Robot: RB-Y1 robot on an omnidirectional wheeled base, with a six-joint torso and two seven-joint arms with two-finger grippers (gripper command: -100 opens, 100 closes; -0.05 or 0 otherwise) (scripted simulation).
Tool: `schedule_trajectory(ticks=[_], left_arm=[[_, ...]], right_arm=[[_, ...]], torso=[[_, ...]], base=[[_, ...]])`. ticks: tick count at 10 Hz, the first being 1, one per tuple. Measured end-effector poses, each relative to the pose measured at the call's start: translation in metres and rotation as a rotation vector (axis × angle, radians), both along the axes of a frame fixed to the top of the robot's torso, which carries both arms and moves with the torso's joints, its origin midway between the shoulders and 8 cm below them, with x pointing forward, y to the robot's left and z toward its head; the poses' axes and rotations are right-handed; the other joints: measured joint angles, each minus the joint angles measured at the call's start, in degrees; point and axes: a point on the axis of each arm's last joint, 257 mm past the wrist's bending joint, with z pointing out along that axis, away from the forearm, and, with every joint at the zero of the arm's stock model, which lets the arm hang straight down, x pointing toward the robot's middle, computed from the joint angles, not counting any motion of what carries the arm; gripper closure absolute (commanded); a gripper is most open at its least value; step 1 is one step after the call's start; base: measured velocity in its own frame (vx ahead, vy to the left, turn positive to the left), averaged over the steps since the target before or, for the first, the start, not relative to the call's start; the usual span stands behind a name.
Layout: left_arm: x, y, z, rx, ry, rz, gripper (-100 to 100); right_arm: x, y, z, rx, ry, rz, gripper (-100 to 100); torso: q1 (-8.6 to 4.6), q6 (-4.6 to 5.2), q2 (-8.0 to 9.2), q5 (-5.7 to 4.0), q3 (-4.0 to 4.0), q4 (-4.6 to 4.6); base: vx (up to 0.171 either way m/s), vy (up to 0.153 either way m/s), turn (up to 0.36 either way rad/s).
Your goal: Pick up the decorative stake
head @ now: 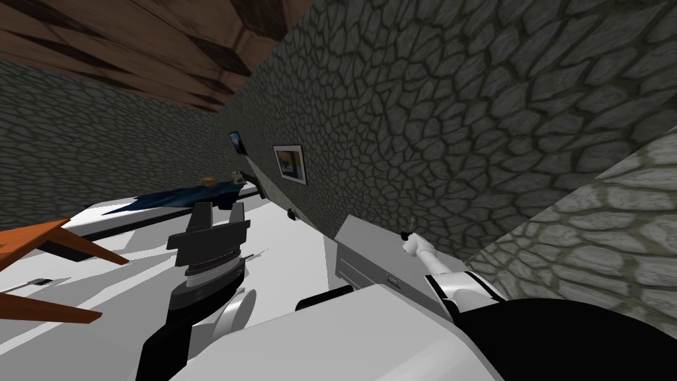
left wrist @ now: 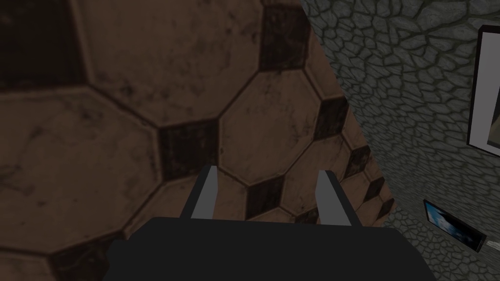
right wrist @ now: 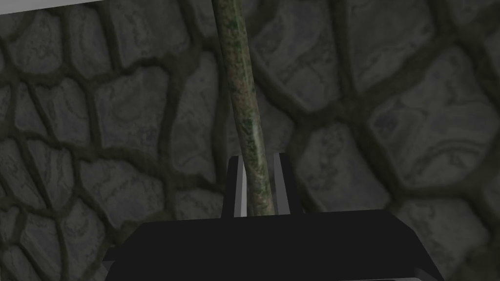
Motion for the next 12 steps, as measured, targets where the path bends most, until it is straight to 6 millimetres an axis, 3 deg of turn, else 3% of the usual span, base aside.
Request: schedule_trajectory(ticks=[5,7,11,12], left_arm=[[0.000,0.000,0.000,0.000,0.000,0.000,0],[0.000,0.000,0.000,0.000,0.000,0.000,0],[0.000,0.000,0.000,0.000,0.000,0.000,0],[0.000,0.000,0.000,0.000,0.000,0.000,0]], right_arm=[[0.001,-0.003,0.007,-0.016,0.017,0.011,100],[0.013,0.010,0.004,0.024,-0.030,0.010,100],[0.009,0.002,0.011,-0.007,0.003,0.019,100],[0.015,0.011,0.009,0.016,-0.024,0.020,100]], torso=[[-0.11,0.20,0.11,0.09,0.08,0.06],[-0.08,0.14,0.06,0.09,0.07,0.07],[-0.10,0.20,0.11,0.11,0.08,0.05],[-0.07,0.10,0.08,0.07,0.06,0.04]], base=[[-0.001,-0.001,-0.001],[-0.003,0.000,0.032],[-0.001,-0.001,-0.005],[-0.007,-0.001,0.042]])
